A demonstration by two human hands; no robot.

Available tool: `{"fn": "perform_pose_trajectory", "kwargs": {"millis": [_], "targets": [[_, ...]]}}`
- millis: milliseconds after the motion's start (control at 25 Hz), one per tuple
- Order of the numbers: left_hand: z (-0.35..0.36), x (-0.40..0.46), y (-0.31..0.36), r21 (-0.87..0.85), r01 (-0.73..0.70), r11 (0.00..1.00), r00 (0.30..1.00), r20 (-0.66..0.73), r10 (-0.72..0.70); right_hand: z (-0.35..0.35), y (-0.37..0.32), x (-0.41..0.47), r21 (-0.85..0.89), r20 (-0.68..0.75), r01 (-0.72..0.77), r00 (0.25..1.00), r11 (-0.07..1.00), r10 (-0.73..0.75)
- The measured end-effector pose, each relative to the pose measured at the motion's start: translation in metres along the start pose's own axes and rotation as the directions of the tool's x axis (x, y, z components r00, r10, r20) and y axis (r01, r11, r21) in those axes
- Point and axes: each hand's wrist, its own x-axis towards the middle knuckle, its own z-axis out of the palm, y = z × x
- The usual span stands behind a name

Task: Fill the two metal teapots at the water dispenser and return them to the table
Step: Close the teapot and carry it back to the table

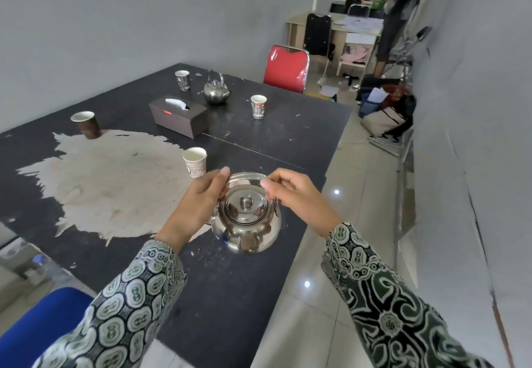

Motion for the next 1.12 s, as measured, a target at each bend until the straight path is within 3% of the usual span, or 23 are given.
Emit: {"fn": "perform_pose_trajectory", "kwargs": {"millis": [120,360,520,720,960,1120], "targets": [[0.016,0.027,0.002,0.051,0.019,0.999,1.0,-0.021,-0.018,-0.025,0.019,0.043,0.022,0.054,0.036,0.998,0.999,-0.037],[0.054,0.093,0.006,-0.147,0.067,0.987,0.973,-0.208,-0.097,-0.068,0.042,0.147,0.054,0.223,0.116,0.967,0.992,-0.125],[0.066,0.137,0.014,-0.179,0.028,0.983,0.875,-0.472,-0.11,-0.071,0.044,0.197,0.072,0.181,0.209,0.959,0.975,-0.219],[0.031,0.188,0.011,-0.24,-0.066,0.969,0.711,-0.693,-0.123,-0.049,0.047,0.231,-0.086,0.171,0.446,0.887,0.891,-0.428],[-0.03,0.241,0.007,-0.193,-0.102,0.976,0.556,-0.824,-0.105,0.005,0.034,0.292,-0.117,0.369,0.46,0.843,0.88,-0.392],[-0.077,0.273,0.002,-0.108,0.001,0.994,0.492,-0.865,-0.094,0.048,0.017,0.345,-0.078,0.554,0.382,0.784,0.921,-0.279]]}}
